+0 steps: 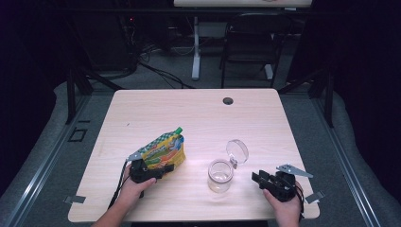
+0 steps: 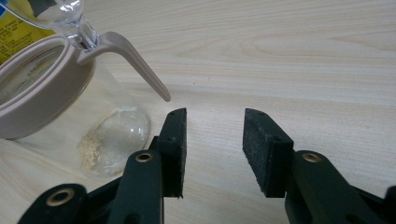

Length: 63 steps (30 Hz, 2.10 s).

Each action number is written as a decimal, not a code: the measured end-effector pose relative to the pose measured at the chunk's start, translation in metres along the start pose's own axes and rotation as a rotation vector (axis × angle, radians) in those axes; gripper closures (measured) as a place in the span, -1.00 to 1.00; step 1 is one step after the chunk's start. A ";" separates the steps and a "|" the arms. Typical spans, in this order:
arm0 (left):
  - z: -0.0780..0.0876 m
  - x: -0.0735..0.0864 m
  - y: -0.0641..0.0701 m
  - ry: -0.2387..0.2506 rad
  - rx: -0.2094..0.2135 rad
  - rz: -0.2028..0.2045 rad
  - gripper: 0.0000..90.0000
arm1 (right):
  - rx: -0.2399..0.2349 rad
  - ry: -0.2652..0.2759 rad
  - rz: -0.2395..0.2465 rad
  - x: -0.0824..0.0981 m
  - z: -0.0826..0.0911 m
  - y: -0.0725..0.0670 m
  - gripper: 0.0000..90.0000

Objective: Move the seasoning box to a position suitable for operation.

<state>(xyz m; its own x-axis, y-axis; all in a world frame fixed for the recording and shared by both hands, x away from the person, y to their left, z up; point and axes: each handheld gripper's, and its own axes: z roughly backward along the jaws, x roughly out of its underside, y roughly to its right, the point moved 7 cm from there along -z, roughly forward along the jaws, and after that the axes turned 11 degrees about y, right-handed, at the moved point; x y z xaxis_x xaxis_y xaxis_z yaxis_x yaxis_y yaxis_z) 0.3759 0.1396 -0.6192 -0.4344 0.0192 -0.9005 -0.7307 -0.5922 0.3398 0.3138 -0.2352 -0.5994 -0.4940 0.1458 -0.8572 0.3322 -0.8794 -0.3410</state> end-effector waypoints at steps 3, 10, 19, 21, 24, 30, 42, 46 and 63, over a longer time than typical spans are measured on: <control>0.001 -0.001 0.000 0.000 -0.001 -0.026 0.13 | -0.001 0.001 0.001 0.000 0.000 0.000 0.35; 0.001 -0.001 0.001 0.013 -0.020 -0.056 0.24 | 0.004 0.002 -0.002 0.000 0.001 0.001 0.35; 0.001 -0.002 0.000 0.014 -0.045 -0.079 0.31 | 0.005 0.004 -0.004 0.000 0.000 0.001 0.35; 0.000 -0.002 0.000 0.030 -0.062 -0.082 0.32 | 0.002 0.002 -0.003 0.000 0.001 0.001 0.35; 0.000 -0.002 0.000 0.030 -0.064 -0.082 0.33 | 0.005 0.003 -0.004 0.000 0.001 0.002 0.35; 0.001 -0.002 0.000 0.015 -0.049 -0.080 0.33 | 0.006 0.004 -0.003 -0.001 0.001 0.001 0.35; 0.002 -0.004 0.000 0.003 -0.050 -0.083 0.35 | 0.009 0.005 -0.002 -0.001 0.001 0.003 0.35; 0.005 -0.006 0.000 0.008 -0.044 -0.080 0.35 | 0.006 0.007 0.005 -0.002 0.001 0.002 0.35; 0.012 -0.017 0.011 0.025 -0.034 -0.102 0.36 | 0.003 0.020 0.002 -0.004 0.002 0.000 0.35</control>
<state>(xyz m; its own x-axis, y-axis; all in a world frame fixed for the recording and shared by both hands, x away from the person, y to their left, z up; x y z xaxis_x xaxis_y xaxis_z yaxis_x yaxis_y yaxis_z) 0.3690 0.1420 -0.5964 -0.3456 0.0609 -0.9364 -0.7517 -0.6154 0.2374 0.3144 -0.2365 -0.5954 -0.4769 0.1532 -0.8655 0.3310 -0.8809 -0.3383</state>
